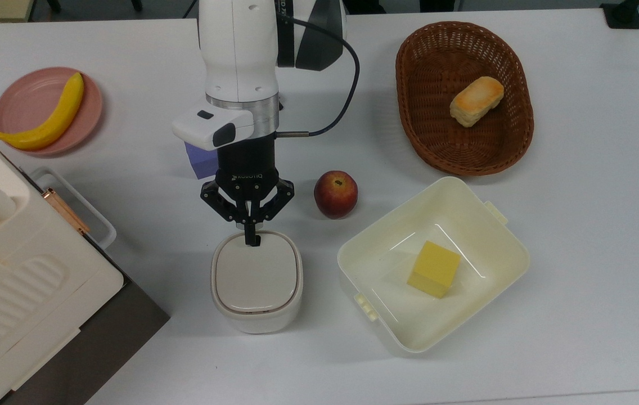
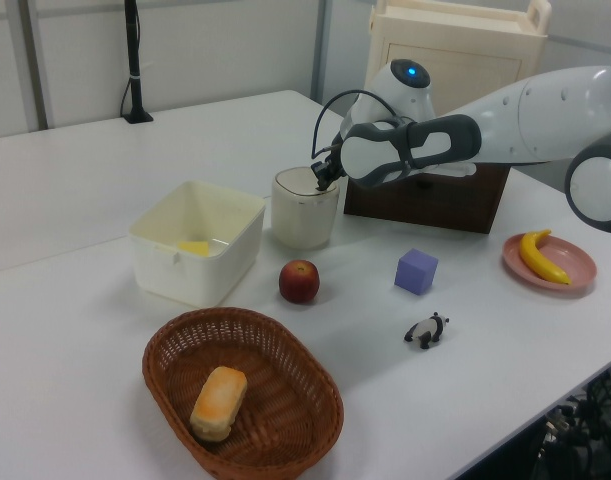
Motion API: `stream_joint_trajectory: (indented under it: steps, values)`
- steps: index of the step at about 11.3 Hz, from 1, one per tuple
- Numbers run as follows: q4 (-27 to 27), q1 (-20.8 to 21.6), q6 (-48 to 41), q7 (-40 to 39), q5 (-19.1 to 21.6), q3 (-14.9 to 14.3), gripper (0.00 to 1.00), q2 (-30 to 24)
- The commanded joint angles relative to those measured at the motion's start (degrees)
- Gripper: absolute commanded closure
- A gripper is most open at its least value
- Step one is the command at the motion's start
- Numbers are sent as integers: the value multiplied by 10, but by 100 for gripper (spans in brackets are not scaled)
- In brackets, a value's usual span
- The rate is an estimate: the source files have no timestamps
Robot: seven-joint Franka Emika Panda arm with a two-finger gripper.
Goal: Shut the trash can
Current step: 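Press the lid down onto the trash can rim with the gripper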
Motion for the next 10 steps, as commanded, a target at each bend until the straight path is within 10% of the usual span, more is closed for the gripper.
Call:
stream_joint_trajectory:
  steps: [1,5,10]
  values:
    - [-25,-4,6,-9,-7,4,100,-2]
    - [-6,-4,9,-9,-18,3,100,21]
    - [-19,-1,0,-2,-10,7,100,-79]
